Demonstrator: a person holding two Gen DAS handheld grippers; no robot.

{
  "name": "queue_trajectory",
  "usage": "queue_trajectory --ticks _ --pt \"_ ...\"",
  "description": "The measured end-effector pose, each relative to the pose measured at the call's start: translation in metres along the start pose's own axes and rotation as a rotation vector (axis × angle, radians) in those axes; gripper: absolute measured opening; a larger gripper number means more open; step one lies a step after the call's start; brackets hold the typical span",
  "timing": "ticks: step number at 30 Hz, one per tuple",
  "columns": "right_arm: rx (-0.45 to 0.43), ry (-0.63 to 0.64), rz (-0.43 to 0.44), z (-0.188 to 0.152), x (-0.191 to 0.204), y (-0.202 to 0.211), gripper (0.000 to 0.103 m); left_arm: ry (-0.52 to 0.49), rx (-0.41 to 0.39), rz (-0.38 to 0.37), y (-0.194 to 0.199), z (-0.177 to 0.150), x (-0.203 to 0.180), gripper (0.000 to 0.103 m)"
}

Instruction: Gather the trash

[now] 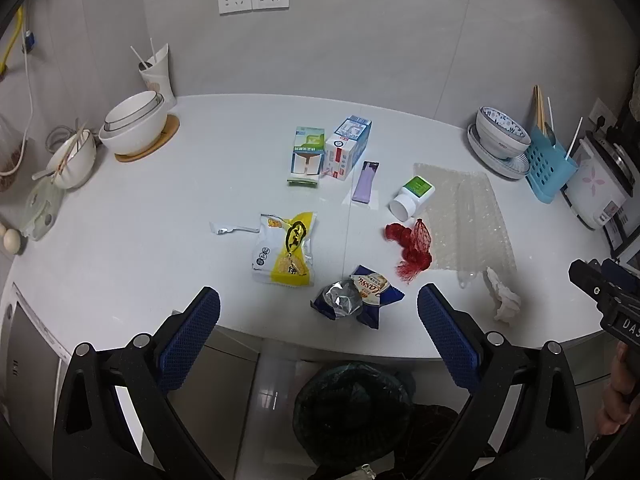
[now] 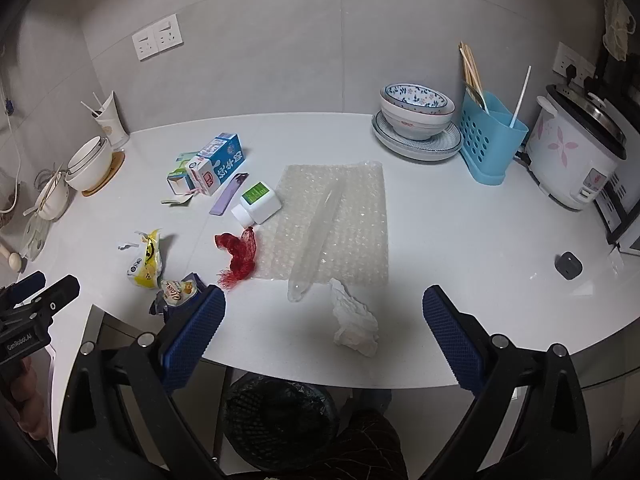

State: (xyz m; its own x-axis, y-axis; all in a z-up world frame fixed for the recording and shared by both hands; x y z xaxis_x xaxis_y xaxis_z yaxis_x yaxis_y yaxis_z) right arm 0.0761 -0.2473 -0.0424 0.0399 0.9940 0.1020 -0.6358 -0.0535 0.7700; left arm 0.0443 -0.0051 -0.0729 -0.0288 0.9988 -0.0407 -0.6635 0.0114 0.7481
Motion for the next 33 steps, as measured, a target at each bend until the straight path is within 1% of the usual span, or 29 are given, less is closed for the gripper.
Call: queue_trajectory --ticks 11,13,17,21,25,33 --pt "0.004 0.000 -0.004 0.003 -0.004 -0.006 0.095 0.003 0.011 0.000 -0.007 -0.001 -0.001 0.096" --pt "0.011 0.003 -0.003 0.004 -0.004 -0.010 0.092 0.006 0.015 0.002 -0.010 0.000 0.000 0.096" --pt "0.022 0.014 -0.008 0.009 -0.004 -0.023 0.092 0.013 0.025 0.016 -0.024 0.003 0.007 0.096" --pt "0.043 0.031 -0.006 0.016 -0.001 -0.043 0.092 0.029 0.053 0.039 -0.049 0.007 0.021 0.096" --pt "0.085 0.039 -0.007 0.021 0.000 -0.073 0.089 0.036 0.090 0.064 -0.080 0.010 0.034 0.096" --pt "0.203 0.026 0.001 0.030 -0.002 -0.142 0.080 0.055 0.184 0.101 -0.148 0.009 0.053 0.093"
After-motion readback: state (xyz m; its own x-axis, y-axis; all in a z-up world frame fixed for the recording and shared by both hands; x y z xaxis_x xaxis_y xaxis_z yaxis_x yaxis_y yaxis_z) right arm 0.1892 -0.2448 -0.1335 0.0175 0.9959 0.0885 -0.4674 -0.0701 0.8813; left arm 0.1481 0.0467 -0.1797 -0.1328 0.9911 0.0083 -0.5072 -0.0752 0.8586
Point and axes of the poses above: each gripper's, at about its wrist camera, not at the fingertips, and y roughly against the way its jaws point, x to its left, z to its top, the point moved 10 cm from there along -y, roughly the way its jaws point, and after that the axes turned 6 degrees about -x, right-handed, at the moved point
